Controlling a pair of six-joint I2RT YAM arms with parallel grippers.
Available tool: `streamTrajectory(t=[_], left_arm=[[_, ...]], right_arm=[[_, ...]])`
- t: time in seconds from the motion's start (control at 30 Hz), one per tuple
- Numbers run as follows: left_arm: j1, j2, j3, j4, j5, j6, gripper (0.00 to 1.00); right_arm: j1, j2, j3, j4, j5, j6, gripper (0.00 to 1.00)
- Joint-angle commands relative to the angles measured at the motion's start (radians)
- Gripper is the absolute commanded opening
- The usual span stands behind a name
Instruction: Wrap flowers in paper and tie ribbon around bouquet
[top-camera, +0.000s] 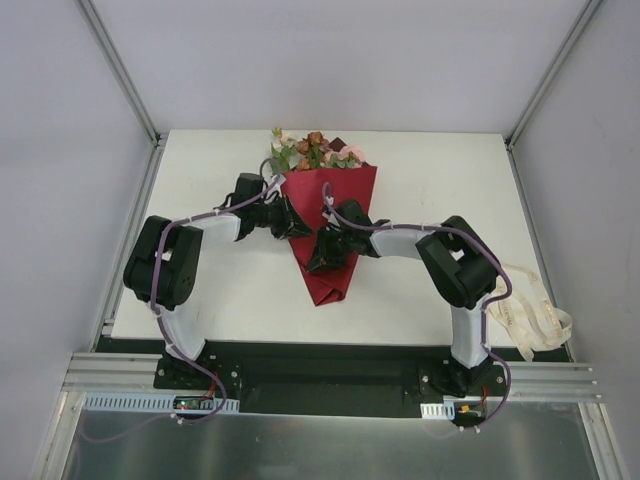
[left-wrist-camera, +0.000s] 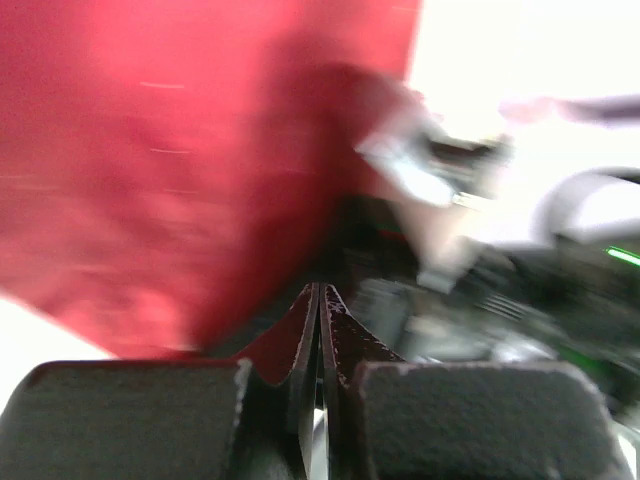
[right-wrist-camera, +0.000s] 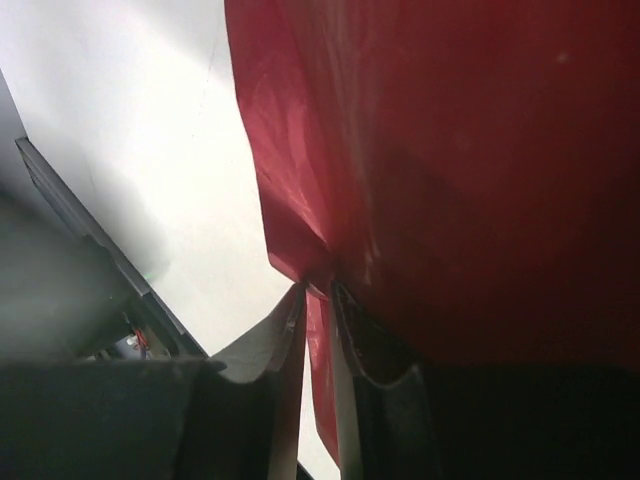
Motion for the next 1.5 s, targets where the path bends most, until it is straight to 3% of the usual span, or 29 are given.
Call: streamTrajectory(t=[0.0,0.4,0.67,0.8,1.07,1.27,1.47], left_arm=[[0.001,0.144,-0.036,-0.031,-0.078,0.018,0.0],[0.001,0.178,-0.026,-0.108,-0.142,0.093,0.0],[-0.002,0.135,0.004,-0.16,-0.147,0.144,0.0],[-0.046,0.074,0.076,-0.312,-0.223,0.232,0.0],[-0.151,-0.11,0.082,-0.32,-0.205,0.193,0.2],[-0.199,-0.063,0.001,-0.263,-0.219,0.141,0.06],[-0.205,0.029,-0.099,-0.127,-0.182,0.099,0.0]], right_arm=[[0.004,-0.101,-0.024,0.024,0.001,-0.046,0.19],[-0.057,-0.378,-0.201,-0.048,-0.01,-0.101,0.24],[-0.076,-0.357,-0.361,0.023,0.021,-0.145,0.15],[-0.077,-0.329,-0.37,0.043,0.013,-0.15,0.13],[-0.08,-0.362,-0.367,0.037,0.018,-0.152,0.13],[-0.087,-0.378,-0.375,0.037,0.015,-0.141,0.13],[-0.103,-0.44,-0.399,0.038,-0.01,-0.127,0.13]])
